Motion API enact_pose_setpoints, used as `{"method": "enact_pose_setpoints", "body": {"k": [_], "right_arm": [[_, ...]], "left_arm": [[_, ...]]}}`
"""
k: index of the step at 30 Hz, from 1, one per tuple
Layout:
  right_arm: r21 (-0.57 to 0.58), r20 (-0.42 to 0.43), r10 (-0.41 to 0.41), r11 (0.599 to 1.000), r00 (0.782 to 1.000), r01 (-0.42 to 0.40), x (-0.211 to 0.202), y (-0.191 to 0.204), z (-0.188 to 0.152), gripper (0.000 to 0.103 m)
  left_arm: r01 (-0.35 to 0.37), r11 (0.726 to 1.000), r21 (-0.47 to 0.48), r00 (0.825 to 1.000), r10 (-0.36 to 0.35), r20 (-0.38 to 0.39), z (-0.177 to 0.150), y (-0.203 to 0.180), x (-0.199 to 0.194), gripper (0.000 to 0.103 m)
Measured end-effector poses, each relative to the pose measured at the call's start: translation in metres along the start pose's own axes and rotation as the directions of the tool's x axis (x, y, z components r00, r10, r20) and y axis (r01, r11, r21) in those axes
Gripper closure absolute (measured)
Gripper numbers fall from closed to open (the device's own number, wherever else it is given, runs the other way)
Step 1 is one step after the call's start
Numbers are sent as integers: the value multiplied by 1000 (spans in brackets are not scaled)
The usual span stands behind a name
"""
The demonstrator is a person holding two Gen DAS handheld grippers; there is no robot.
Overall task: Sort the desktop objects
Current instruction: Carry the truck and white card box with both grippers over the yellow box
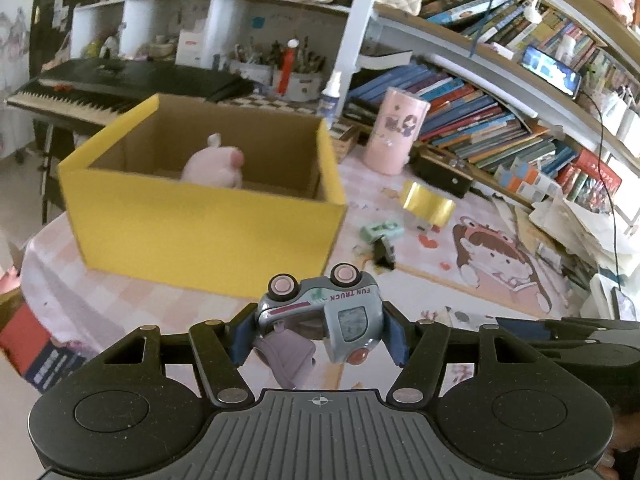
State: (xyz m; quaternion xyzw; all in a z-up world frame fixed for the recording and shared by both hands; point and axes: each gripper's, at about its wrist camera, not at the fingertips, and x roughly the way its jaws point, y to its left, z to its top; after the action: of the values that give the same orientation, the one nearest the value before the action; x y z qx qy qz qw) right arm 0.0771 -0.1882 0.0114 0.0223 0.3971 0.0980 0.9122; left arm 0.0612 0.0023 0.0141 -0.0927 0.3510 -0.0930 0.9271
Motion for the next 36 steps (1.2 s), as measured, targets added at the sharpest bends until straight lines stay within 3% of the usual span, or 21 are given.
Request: {"method": "enact_pose_setpoints", "body": {"k": [14, 36], "right_arm": [[-35, -12, 14, 999, 1000, -14, -10, 62, -22, 46], [-153, -20, 78, 985, 997, -80, -15, 154, -40, 46]], "left_arm": [[-6, 1000, 0, 999, 6, -32, -21, 52, -31, 40], [-52, 997, -60, 998, 54, 23, -37, 120, -79, 40]]}}
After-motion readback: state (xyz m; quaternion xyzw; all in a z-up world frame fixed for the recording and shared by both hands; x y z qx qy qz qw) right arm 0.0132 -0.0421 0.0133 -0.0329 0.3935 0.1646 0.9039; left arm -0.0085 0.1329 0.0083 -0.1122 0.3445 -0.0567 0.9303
